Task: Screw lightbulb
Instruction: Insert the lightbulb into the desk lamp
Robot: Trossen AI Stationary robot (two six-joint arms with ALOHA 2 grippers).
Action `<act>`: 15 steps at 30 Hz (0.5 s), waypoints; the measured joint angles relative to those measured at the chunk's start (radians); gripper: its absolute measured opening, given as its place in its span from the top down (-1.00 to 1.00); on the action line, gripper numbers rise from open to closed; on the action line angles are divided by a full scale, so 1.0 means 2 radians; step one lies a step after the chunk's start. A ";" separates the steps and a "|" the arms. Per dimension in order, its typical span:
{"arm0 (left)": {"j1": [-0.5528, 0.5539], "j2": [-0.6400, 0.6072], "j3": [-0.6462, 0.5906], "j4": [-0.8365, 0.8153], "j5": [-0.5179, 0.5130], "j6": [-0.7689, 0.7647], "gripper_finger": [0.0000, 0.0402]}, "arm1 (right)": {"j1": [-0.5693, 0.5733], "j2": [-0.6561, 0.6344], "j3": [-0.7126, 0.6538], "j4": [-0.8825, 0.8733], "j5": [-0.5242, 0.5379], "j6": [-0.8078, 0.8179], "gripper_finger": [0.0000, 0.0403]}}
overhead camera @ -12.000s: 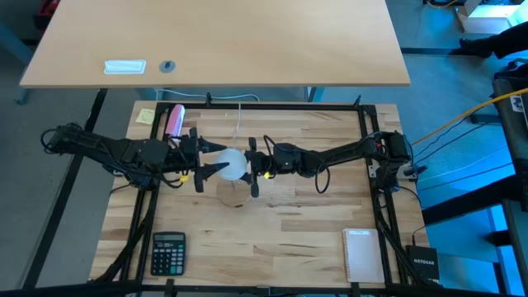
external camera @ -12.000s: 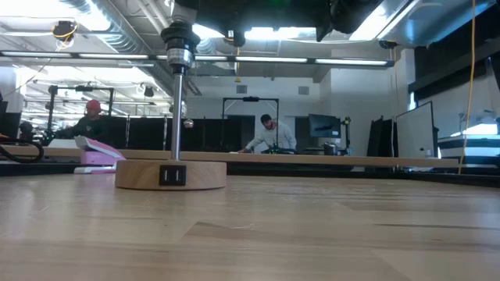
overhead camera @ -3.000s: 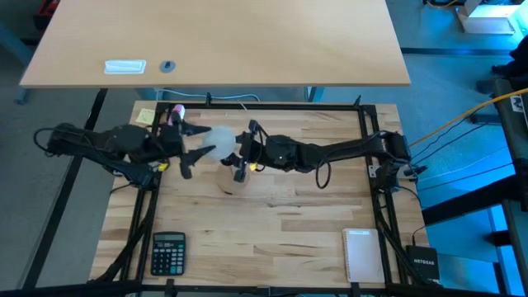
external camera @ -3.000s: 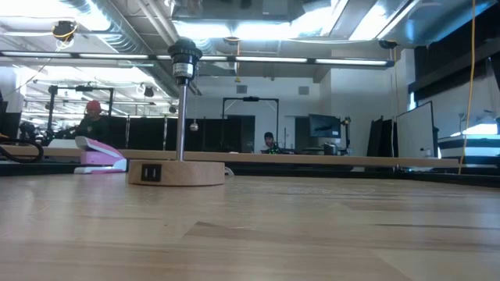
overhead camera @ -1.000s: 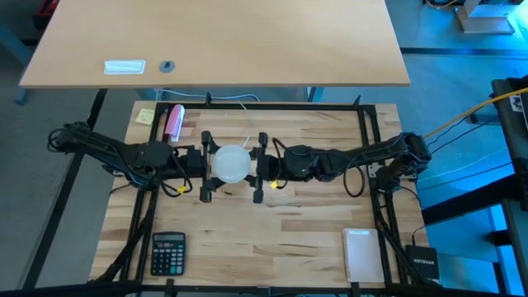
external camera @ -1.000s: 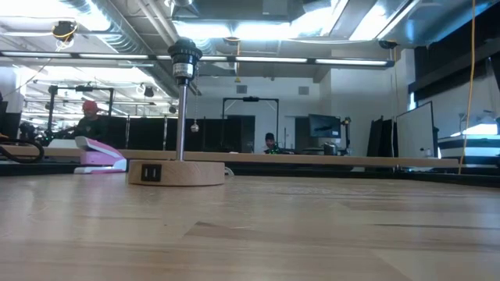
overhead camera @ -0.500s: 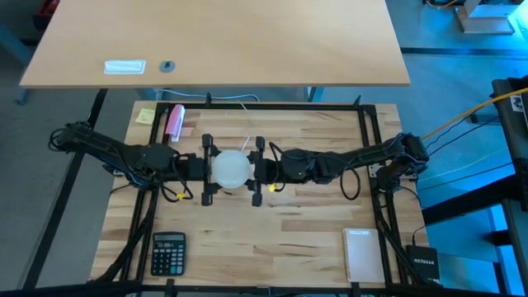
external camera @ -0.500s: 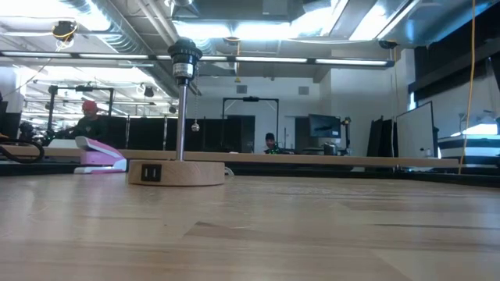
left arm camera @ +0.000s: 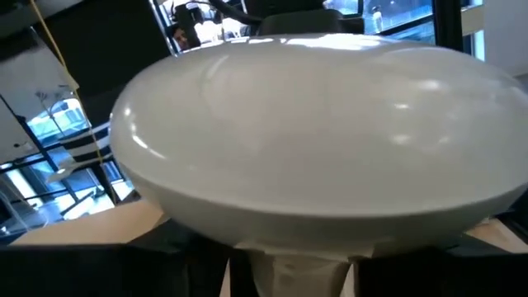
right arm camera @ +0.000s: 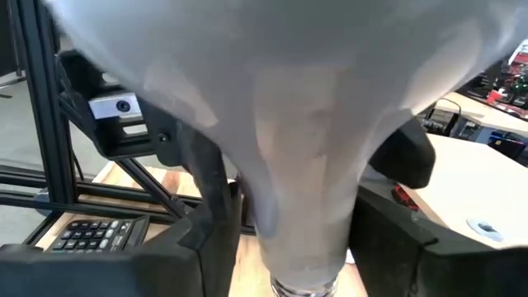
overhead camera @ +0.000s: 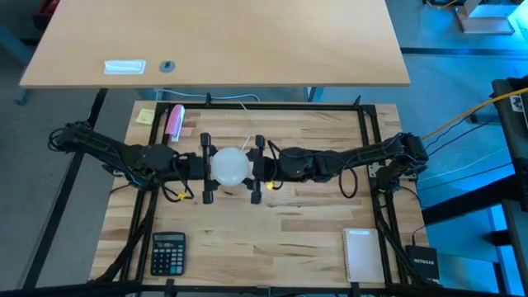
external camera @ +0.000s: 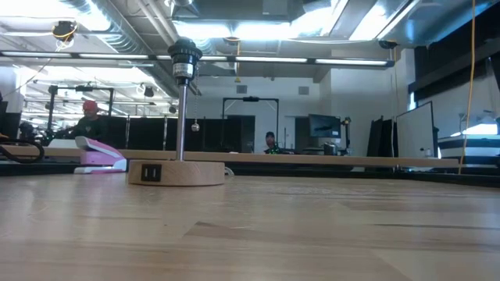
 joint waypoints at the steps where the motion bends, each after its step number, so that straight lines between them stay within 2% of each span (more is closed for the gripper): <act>1: 0.000 0.000 0.000 0.000 0.000 -0.001 -0.10 | 0.000 0.000 0.000 -0.001 0.000 -0.001 -0.03; 5: 0.000 0.000 0.000 -0.001 -0.007 -0.002 -0.09 | 0.000 -0.001 0.000 -0.015 0.001 -0.002 -0.21; 10: 0.000 -0.013 0.000 -0.012 -0.036 -0.007 0.04 | 0.000 -0.021 0.027 -0.104 0.011 -0.014 -0.47; 15: -0.001 -0.037 0.001 -0.033 -0.057 -0.029 0.13 | 0.001 -0.058 0.050 -0.200 0.042 -0.013 -0.59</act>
